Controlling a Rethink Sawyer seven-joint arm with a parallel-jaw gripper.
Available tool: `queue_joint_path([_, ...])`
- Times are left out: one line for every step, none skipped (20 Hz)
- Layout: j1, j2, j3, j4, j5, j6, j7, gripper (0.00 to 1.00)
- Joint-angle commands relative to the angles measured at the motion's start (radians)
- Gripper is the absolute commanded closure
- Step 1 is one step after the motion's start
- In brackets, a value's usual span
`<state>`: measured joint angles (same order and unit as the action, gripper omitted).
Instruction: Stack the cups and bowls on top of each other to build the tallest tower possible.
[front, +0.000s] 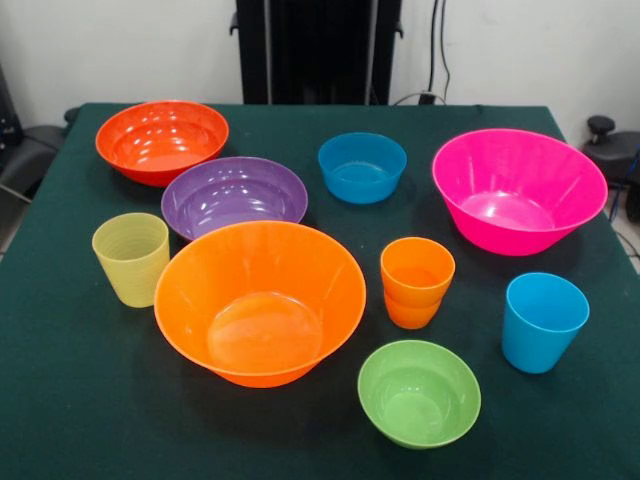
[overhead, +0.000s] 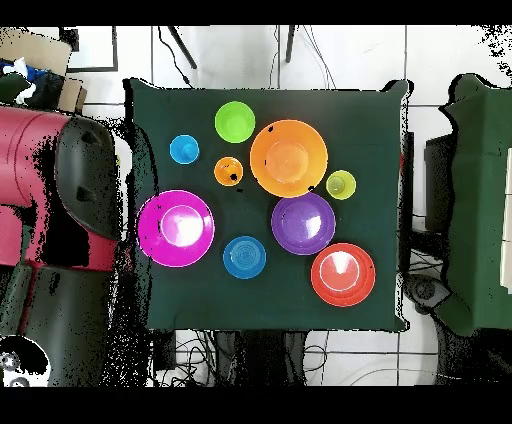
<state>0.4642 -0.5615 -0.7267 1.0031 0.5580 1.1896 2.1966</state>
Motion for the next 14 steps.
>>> queue_joint_path([-0.053, 0.006, 0.19, -0.042, -0.152, 0.055, -0.253, 1.0])
queue_joint_path([-0.059, 0.007, 0.198, -0.059, -0.161, 0.067, -0.258, 1.0])
queue_joint_path([-0.065, 0.01, 0.203, -0.076, -0.172, 0.073, -0.264, 1.0])
queue_joint_path([-0.07, 0.013, 0.209, -0.093, -0.183, 0.079, -0.269, 1.0])
queue_joint_path([-0.076, 0.014, 0.219, -0.106, -0.193, 0.081, -0.281, 1.0])
queue_joint_path([-0.085, 0.021, 0.231, -0.128, -0.201, 0.088, -0.292, 1.0])
queue_joint_path([-0.094, 0.033, 0.244, -0.157, -0.211, 0.092, -0.311, 1.0])
queue_joint_path([-0.105, 0.043, 0.258, -0.185, -0.222, 0.095, -0.333, 1.0])
queue_joint_path([-0.115, 0.055, 0.271, -0.217, -0.234, 0.098, -0.36, 1.0])
queue_joint_path([-0.124, 0.068, 0.283, -0.251, -0.244, 0.106, -0.381, 1.0])
queue_joint_path([-0.136, 0.081, 0.299, -0.283, -0.253, 0.114, -0.408, 1.0])
queue_joint_path([-0.143, 0.092, 0.309, -0.314, -0.261, 0.127, -0.426, 1.0])
queue_joint_path([-0.15, 0.097, 0.318, -0.334, -0.268, 0.139, -0.437, 1.0])
queue_joint_path([-0.153, 0.103, 0.322, -0.355, -0.277, 0.151, -0.445, 1.0])
